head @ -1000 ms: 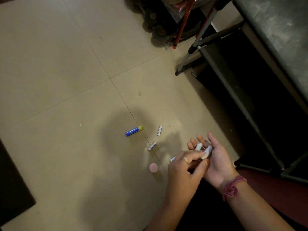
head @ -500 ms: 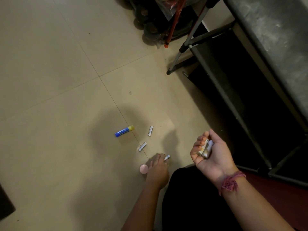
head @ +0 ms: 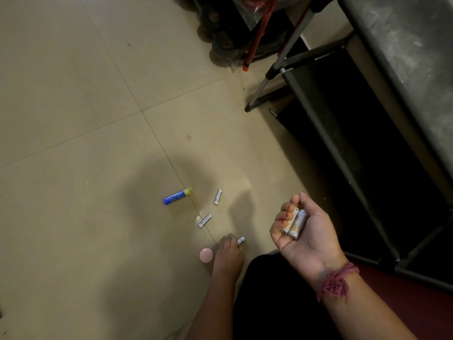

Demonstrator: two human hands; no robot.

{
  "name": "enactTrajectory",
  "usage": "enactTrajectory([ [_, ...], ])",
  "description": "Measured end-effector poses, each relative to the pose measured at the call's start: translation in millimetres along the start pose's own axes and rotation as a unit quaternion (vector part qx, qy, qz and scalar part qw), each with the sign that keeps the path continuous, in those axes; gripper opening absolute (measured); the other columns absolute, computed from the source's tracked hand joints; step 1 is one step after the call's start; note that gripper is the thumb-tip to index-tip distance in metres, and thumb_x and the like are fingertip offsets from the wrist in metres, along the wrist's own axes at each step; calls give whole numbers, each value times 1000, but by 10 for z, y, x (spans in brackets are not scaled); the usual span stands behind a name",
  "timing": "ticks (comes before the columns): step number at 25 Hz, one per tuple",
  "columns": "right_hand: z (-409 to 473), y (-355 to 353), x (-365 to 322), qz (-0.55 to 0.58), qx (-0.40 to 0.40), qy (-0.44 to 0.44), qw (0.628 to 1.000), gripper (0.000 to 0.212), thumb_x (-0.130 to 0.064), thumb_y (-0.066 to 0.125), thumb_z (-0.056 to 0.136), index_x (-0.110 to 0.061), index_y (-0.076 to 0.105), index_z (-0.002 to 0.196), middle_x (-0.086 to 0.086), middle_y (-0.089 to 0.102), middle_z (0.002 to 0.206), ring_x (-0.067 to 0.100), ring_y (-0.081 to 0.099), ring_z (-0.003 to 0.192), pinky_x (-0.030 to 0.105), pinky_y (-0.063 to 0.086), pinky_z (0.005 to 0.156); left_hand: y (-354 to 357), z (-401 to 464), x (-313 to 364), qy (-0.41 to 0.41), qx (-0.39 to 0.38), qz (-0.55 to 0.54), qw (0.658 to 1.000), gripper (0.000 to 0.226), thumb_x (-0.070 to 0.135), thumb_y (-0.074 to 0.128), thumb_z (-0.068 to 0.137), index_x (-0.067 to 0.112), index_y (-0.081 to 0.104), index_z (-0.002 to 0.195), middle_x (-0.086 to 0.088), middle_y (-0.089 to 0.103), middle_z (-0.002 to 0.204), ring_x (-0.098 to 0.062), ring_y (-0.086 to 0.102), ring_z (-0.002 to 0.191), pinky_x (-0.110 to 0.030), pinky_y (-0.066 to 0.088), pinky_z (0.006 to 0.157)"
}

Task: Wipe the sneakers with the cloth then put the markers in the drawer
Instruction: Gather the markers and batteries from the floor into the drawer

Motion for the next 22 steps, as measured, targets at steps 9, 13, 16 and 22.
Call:
enactTrajectory([
  [9, 16, 0, 60, -25, 11, 19, 999, 25, -33, 53, 90, -21, 56, 69, -7, 51, 59, 7, 48, 47, 16, 42, 45, 138, -18, -280, -97, 32, -158, 982, 20, 2, 46, 89, 8, 62, 99, -13, 61, 109, -28, 57, 105, -31, 41, 85],
  [13, 14, -16, 63, -27, 8, 22, 999, 21, -31, 52, 91, -20, 61, 76, -5, 58, 65, 9, 57, 51, 18, 48, 51, -446, -247, -392, -216, 174, -494, 824, 17, 19, 69, 80, 9, 63, 67, 6, 61, 64, -3, 58, 62, -29, 45, 65],
  [16, 20, 22, 84, -36, -12, 22, 999, 21, -29, 49, 94, -18, 66, 89, -3, 67, 75, 11, 66, 60, 24, 54, 61, -1216, -629, -323, -201, 300, -657, 661, 15, 5, 74, 79, 17, 64, 78, 6, 71, 72, -3, 65, 66, -18, 51, 67],
  [22, -28, 103, 122, -41, -48, 23, 998, 39, -46, 47, 92, -13, 67, 92, 5, 70, 88, 19, 68, 76, 33, 56, 75, -2285, -1170, 276, 11, 377, -547, 747, 16, 12, 72, 73, 18, 69, 87, 8, 69, 81, 0, 65, 69, -15, 53, 65],
])
Point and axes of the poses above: each hand's wrist, its own z-axis towards the middle knuckle, its own y-axis out of the palm, x = y × z, the point moved 7 cm from there along z, towards the middle knuckle
